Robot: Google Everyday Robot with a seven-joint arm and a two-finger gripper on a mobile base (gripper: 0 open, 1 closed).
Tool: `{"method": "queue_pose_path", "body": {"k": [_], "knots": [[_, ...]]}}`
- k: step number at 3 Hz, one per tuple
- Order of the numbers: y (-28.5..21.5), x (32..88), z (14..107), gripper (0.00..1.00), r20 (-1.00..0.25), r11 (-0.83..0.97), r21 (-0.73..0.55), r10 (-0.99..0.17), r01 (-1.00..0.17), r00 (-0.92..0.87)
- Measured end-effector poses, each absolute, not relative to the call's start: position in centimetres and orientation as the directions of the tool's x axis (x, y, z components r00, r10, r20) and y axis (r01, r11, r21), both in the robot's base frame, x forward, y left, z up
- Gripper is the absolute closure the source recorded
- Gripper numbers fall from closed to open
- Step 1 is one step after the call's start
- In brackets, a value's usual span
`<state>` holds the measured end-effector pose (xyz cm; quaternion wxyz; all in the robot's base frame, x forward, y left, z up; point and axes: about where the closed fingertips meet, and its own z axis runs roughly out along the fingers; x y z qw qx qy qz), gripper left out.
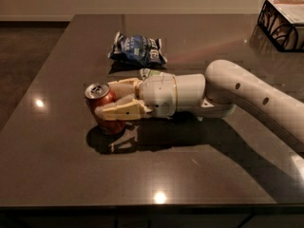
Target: Place coke can upright
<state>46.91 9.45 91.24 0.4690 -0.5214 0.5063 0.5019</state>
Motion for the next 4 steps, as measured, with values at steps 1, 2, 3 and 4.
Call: {"method": "queue_pose_path", "body": {"k": [1, 2, 3, 4], "knots": [[9.30, 46.99, 90.94, 0.30, -0.999, -0.047, 0.030, -0.044, -0.998, -0.028], [9.52, 46.86, 91.02, 0.06, -0.999, -0.052, 0.028, -0.045, -0.998, -0.026], [9.65, 46.78, 91.07, 0.00, -0.999, -0.055, 0.027, -0.045, -0.998, -0.025], [9.66, 46.78, 91.07, 0.00, -0.999, -0.055, 0.027, -0.045, -0.998, -0.025]]}}
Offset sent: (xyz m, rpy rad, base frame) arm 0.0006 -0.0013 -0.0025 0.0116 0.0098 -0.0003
